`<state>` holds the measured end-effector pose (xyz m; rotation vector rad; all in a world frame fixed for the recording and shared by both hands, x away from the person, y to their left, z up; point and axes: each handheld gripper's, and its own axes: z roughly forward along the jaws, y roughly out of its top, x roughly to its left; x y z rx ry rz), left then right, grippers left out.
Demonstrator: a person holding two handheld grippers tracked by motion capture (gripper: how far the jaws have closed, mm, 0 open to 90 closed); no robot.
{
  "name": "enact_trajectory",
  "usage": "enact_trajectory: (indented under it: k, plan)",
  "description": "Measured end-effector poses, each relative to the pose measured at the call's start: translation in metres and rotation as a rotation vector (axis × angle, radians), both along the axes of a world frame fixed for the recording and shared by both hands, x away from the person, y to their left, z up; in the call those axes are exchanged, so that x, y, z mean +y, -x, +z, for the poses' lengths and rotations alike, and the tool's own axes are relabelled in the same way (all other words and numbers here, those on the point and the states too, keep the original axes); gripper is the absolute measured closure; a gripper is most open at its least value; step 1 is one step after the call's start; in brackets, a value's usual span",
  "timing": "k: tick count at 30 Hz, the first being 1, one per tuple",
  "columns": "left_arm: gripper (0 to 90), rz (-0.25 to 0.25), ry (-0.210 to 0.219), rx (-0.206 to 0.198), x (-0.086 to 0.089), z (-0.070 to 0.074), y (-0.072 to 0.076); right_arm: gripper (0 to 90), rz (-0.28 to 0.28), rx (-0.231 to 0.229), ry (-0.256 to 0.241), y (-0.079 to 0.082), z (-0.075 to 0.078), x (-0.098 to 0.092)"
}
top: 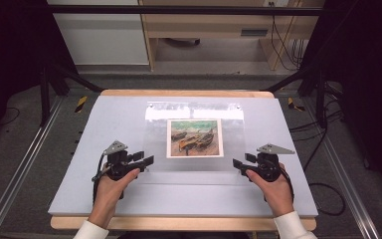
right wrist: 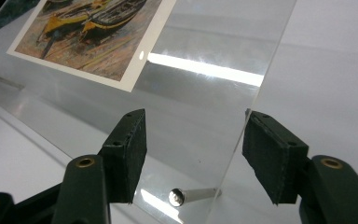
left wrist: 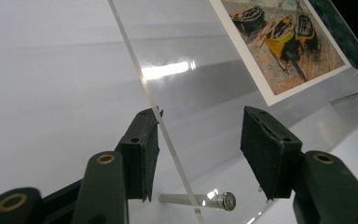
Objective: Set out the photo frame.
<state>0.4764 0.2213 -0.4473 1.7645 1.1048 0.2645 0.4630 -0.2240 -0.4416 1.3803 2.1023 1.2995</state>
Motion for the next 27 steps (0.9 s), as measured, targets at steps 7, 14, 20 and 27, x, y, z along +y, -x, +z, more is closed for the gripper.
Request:
enact_trajectory:
  k: [7, 14, 20, 27]
  plan:
    - [50.6, 0.000, -0.003, -0.006, 0.002, 0.001, 0.006, 44.5, 0.001, -0.012, 0.014, 0.008, 0.000, 0.000]
    - [52.3, 0.005, -0.009, -0.011, 0.002, 0.000, 0.011, 47.6, -0.015, -0.015, 0.008, 0.014, -0.001, -0.001]
    - [54.2, 0.012, -0.024, -0.023, 0.001, 0.001, 0.017, 50.5, -0.017, -0.025, 0.026, 0.021, -0.001, -0.001]
    - [57.5, 0.011, -0.028, -0.018, 0.003, 0.002, 0.021, 53.6, -0.018, -0.037, 0.048, 0.028, -0.002, 0.000]
